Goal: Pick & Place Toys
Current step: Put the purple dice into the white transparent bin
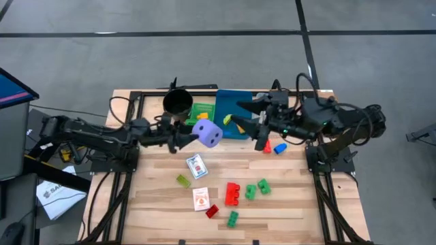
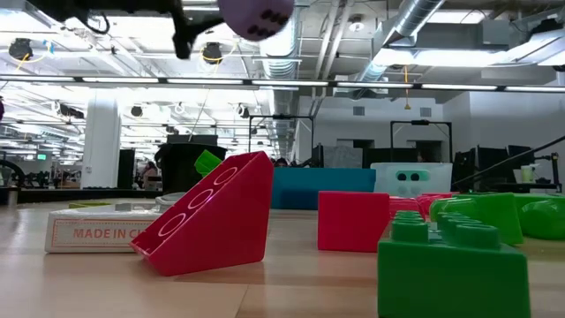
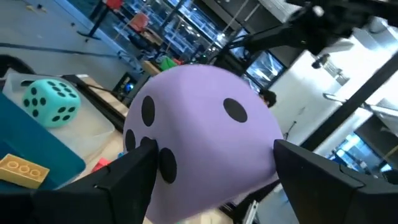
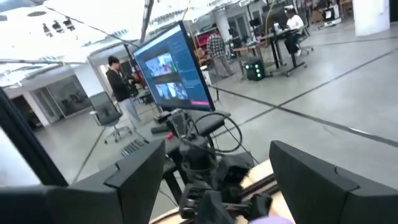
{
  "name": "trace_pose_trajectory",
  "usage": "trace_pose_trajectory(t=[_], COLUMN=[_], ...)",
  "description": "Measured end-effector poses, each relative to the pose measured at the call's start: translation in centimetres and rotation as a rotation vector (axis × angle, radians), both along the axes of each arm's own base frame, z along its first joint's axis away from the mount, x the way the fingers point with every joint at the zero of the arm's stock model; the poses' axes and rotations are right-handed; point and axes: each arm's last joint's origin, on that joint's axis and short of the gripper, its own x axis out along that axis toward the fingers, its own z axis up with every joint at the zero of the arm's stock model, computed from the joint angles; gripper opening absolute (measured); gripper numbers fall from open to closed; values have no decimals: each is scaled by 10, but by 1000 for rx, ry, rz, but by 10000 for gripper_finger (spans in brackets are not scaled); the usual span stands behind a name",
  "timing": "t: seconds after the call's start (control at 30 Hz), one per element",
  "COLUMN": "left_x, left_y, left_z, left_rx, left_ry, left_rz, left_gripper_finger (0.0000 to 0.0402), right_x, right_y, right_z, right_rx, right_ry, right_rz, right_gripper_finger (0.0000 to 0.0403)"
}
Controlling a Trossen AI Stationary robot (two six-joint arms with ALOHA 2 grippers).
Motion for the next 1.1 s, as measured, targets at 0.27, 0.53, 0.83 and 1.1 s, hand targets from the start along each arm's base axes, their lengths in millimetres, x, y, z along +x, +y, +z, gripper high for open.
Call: trace_pose_trajectory(t=[0.27,0.53,0.83,1.1], left_x=[13,1,-23,-33], left_y=[10,9,10,13], left_z=[-3,39,50,44], left_rx=[-102,-84,44,44], left_ry=[-89,-258,-176,-59], left_rz=[-1,-41,-6,10], left_gripper_finger=[298,251,195,195], right_x=[-13,12,56,53], right_y=[-4,0,-1,-8], right_z=[-20,-56,-103,-121], right_rx=[-16,-48,80,286], right_ry=[241,465,659,808], right_rz=[1,-23,78,33], right_gripper_finger=[283,282,281,281])
